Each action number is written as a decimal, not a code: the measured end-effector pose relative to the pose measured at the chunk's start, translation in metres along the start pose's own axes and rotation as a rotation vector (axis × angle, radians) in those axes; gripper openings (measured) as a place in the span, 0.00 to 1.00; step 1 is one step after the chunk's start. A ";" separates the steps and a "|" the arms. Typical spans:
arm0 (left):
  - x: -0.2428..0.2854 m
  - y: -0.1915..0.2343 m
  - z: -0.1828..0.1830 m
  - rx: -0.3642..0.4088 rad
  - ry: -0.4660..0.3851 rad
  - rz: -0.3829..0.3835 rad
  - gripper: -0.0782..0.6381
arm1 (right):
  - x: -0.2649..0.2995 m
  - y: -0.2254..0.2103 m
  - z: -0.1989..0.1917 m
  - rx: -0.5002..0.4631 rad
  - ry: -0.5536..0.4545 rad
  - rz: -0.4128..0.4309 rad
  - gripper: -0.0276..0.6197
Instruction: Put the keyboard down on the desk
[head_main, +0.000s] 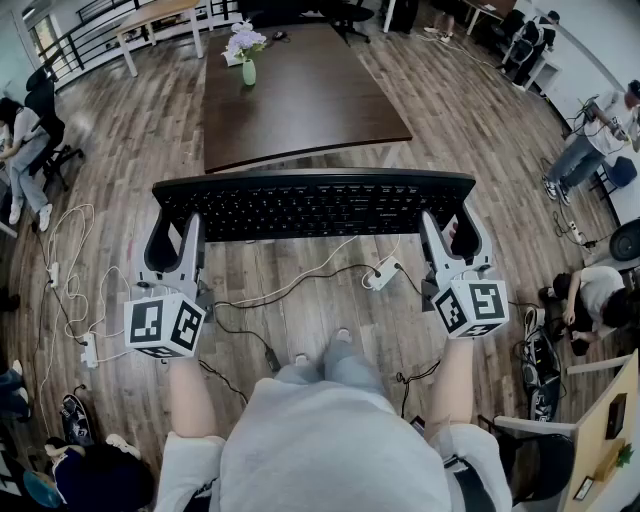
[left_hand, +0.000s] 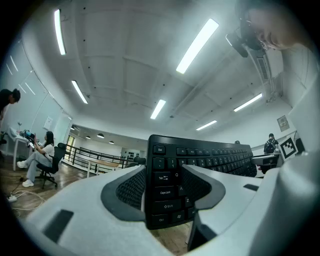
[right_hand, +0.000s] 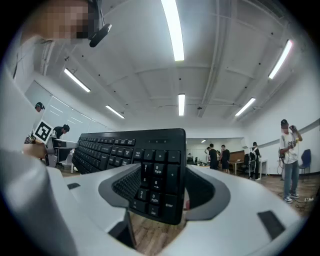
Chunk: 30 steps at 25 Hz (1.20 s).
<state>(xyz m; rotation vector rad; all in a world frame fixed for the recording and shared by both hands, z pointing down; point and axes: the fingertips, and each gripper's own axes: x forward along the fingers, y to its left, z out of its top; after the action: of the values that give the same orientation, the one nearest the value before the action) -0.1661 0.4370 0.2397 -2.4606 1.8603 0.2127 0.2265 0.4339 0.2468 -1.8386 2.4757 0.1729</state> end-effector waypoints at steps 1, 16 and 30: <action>0.000 0.000 0.000 0.000 -0.001 0.000 0.40 | 0.000 0.000 0.000 0.000 -0.001 0.000 0.45; -0.001 0.005 0.002 0.005 -0.005 -0.003 0.40 | -0.001 0.005 0.003 -0.013 -0.011 -0.013 0.45; 0.053 0.031 -0.009 0.011 -0.014 0.022 0.40 | 0.069 -0.005 -0.011 -0.001 -0.025 0.010 0.45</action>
<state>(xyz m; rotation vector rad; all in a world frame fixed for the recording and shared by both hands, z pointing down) -0.1810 0.3766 0.2425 -2.4261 1.8790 0.2197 0.2116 0.3651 0.2495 -1.8135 2.4686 0.1958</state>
